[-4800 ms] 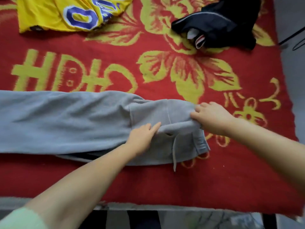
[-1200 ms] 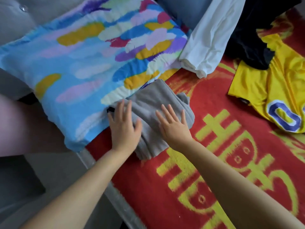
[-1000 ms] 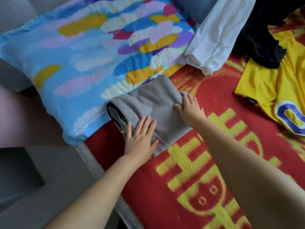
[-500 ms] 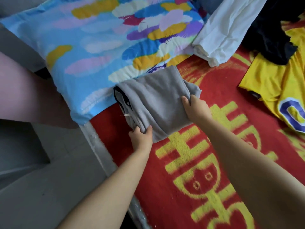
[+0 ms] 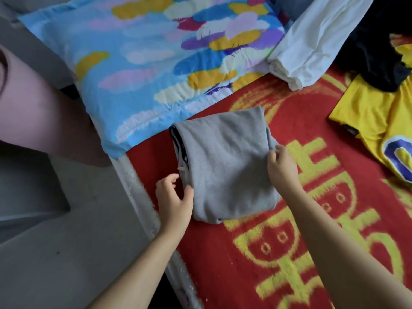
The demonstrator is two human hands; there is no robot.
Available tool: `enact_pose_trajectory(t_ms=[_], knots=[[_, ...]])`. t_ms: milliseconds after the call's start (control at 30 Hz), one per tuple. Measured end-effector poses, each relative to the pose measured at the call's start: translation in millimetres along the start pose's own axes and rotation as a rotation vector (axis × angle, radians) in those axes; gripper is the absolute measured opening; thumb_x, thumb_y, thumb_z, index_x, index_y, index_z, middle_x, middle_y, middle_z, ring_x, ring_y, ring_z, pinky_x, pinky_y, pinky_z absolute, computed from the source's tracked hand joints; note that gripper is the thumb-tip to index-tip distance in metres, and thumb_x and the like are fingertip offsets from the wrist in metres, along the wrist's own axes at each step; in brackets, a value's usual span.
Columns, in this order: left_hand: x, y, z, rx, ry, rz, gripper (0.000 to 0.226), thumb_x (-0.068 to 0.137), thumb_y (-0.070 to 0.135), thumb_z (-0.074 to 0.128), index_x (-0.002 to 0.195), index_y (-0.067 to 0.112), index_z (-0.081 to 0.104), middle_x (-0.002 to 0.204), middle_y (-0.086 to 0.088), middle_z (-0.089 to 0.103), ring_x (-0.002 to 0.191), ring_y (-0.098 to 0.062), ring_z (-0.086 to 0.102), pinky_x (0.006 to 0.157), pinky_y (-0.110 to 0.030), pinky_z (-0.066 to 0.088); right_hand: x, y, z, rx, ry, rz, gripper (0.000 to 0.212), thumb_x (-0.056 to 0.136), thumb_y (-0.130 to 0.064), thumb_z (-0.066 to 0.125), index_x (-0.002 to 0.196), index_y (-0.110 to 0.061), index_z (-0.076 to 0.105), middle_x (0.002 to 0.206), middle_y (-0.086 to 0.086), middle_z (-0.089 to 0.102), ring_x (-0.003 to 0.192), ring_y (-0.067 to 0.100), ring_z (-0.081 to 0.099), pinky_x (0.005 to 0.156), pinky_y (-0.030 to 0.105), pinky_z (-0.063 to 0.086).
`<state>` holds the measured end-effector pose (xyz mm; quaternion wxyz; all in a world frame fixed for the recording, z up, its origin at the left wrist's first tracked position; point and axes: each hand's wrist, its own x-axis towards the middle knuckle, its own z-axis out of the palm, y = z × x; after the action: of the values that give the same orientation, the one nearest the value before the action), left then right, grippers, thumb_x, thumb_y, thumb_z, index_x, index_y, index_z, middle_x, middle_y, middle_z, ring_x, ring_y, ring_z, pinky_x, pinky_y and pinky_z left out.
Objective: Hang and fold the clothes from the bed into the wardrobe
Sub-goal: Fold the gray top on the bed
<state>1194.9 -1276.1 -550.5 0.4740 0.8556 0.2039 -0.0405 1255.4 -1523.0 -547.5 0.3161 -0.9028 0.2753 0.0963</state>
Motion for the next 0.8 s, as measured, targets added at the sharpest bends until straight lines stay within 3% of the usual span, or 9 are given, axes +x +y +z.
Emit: enact_pose_trajectory(t_ms=[67, 133, 267, 400, 500, 567, 633, 700, 800], knots=[[22, 29, 19, 0.012, 0.036, -0.078, 0.036, 0.089, 0.026, 0.060, 0.111, -0.002, 0.054, 0.111, -0.017, 0.055, 0.106, -0.035, 0.052, 0.092, -0.044, 0.043, 15, -28, 7, -0.008, 0.004, -0.006, 0.044, 0.099, -0.041, 0.036, 0.125, -0.009, 0.050, 0.125, 0.012, 0.059, 0.096, 0.028, 0.057, 0.092, 0.039, 0.040], [42, 44, 40, 0.138, -0.046, -0.243, 0.048, 0.095, 0.042, 0.048, 0.117, -0.001, 0.050, 0.121, -0.020, 0.054, 0.115, -0.037, 0.050, 0.093, -0.045, 0.041, 25, -44, 21, -0.100, -0.021, 0.007, 0.046, 0.099, -0.046, 0.033, 0.114, -0.006, 0.049, 0.121, 0.016, 0.061, 0.100, 0.034, 0.059, 0.083, 0.039, 0.037], [50, 25, 51, 0.141, 0.010, -0.183, 0.042, 0.103, 0.034, 0.033, 0.105, -0.004, 0.051, 0.113, -0.027, 0.060, 0.104, -0.042, 0.056, 0.079, -0.041, 0.039, 30, -21, 30, -0.144, 0.066, -0.028, 0.043, 0.101, -0.045, 0.026, 0.116, -0.010, 0.046, 0.108, 0.018, 0.064, 0.101, 0.038, 0.057, 0.080, 0.043, 0.039], [46, 23, 50, 0.140, 0.041, -0.196, 0.033, 0.100, 0.031, 0.041, 0.108, 0.000, 0.048, 0.114, -0.022, 0.058, 0.107, -0.039, 0.055, 0.082, -0.041, 0.038, 31, -24, 33, -0.195, 0.054, 0.116, 0.040, 0.102, -0.039, 0.027, 0.128, -0.012, 0.040, 0.121, 0.017, 0.060, 0.114, 0.036, 0.052, 0.085, 0.042, 0.035], [56, 35, 37, 0.319, 0.162, 0.111, 0.051, 0.091, 0.021, 0.056, 0.136, 0.001, 0.042, 0.137, -0.021, 0.045, 0.130, -0.037, 0.041, 0.104, -0.048, 0.029, 32, -52, 28, -0.336, 0.203, -0.127, 0.059, 0.099, -0.035, 0.035, 0.152, -0.021, 0.014, 0.155, 0.011, 0.026, 0.145, 0.028, 0.017, 0.115, 0.050, 0.011], [69, 55, 43, 0.440, 0.203, 0.487, 0.060, 0.090, 0.024, 0.050, 0.143, 0.001, 0.035, 0.148, -0.021, 0.036, 0.138, -0.037, 0.033, 0.109, -0.060, 0.017, 29, -77, 29, -0.363, 0.305, -0.472, 0.062, 0.095, -0.035, 0.036, 0.152, -0.023, 0.017, 0.159, 0.008, 0.018, 0.148, 0.027, 0.007, 0.113, 0.055, -0.005], [81, 70, 60, 0.573, 0.091, 0.651, 0.058, 0.093, 0.028, 0.040, 0.147, 0.009, 0.033, 0.155, -0.014, 0.028, 0.143, -0.033, 0.024, 0.108, -0.065, 0.008, 23, -82, 42, -0.505, 0.154, -0.765, 0.059, 0.095, -0.037, 0.032, 0.151, -0.024, 0.024, 0.159, 0.005, 0.020, 0.148, 0.026, 0.008, 0.111, 0.060, -0.006], [92, 57, 71, 0.719, -0.119, 0.519, 0.056, 0.098, 0.037, 0.030, 0.152, 0.023, 0.020, 0.161, -0.002, 0.008, 0.148, -0.021, 0.004, 0.110, -0.064, -0.003, 28, -54, 48, -0.652, -0.068, -0.743, 0.054, 0.101, -0.043, 0.022, 0.153, -0.032, 0.013, 0.161, -0.003, 0.009, 0.149, 0.018, -0.003, 0.112, 0.059, -0.012], [109, 6, 65, 0.828, -0.265, 0.275, 0.063, 0.098, 0.053, 0.018, 0.152, 0.029, -0.002, 0.160, 0.008, -0.011, 0.146, -0.010, -0.014, 0.112, -0.062, -0.006, 54, 7, 33, -0.634, -0.141, -0.507, 0.053, 0.101, -0.049, 0.016, 0.152, -0.039, 0.003, 0.161, -0.013, -0.001, 0.148, 0.013, -0.009, 0.112, 0.057, -0.016]])
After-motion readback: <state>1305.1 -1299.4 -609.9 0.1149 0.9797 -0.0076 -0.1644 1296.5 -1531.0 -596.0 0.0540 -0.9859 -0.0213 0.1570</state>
